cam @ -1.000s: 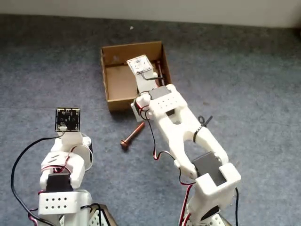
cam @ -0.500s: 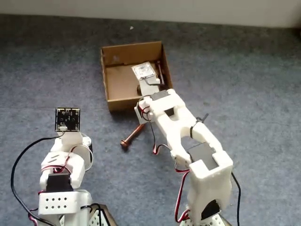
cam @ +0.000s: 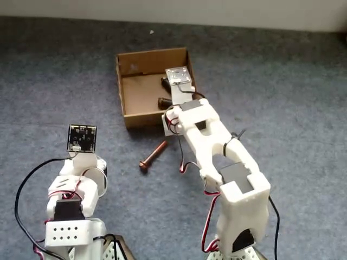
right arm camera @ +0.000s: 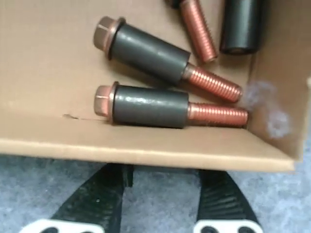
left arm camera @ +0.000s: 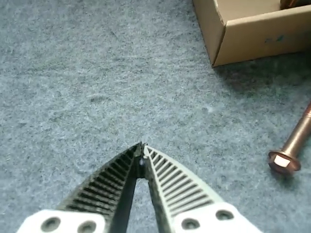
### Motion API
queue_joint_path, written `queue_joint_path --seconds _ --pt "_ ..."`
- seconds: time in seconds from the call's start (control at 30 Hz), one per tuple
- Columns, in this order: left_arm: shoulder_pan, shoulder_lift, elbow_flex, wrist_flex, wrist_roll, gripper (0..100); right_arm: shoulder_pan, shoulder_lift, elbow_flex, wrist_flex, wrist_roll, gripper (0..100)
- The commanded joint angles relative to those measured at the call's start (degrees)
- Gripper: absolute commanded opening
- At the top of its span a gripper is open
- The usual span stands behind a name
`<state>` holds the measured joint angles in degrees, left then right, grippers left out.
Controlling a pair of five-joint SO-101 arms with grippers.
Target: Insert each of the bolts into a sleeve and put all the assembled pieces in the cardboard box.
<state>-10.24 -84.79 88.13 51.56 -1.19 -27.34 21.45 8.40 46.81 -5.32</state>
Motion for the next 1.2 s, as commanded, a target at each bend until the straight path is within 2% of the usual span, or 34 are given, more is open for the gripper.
queue_joint_path --seconds 0.0,0.27,0.5,0.57,0.63,0.7,0.8,0.87,1.0,1.17 --pt "-0.48 -0.40 -0.22 -0.97 -1.05 1 0.48 -3.38 -2.59 -0.31 -0.26 0.4" --pt "-0.48 -0.40 -0.22 -0.97 -1.14 1 0.75 -18.77 5.93 7.96 -0.62 1.2" --pt "-0.48 -0.40 -0.22 -0.97 -1.14 1 0.57 -30.37 20.26 8.31 -2.02 1.9" --pt "-0.48 -0.40 -0.22 -0.97 -1.14 1 0.48 -32.13 22.73 8.48 -7.03 5.4" --pt "-0.48 -0.40 -0.22 -0.97 -1.14 1 0.13 -32.66 24.57 9.71 -10.02 13.9" --pt "-0.48 -0.40 -0.22 -0.97 -1.14 1 -1.27 -32.75 25.54 12.00 -10.55 21.5" --pt "-0.48 -0.40 -0.13 -0.97 -1.14 1 -3.82 -33.27 25.54 15.16 -10.37 23.1" --pt "-0.48 -0.40 -0.13 -0.97 -1.14 1 -5.32 -33.27 25.54 18.33 -6.86 23.1" --pt "-0.48 -0.40 -0.13 -0.97 -1.14 1 -6.20 -33.27 25.36 20.70 5.19 23.1" --pt "-0.48 -0.40 -0.13 -0.88 -1.14 1 -3.21 -33.19 25.54 20.88 21.45 23.1"
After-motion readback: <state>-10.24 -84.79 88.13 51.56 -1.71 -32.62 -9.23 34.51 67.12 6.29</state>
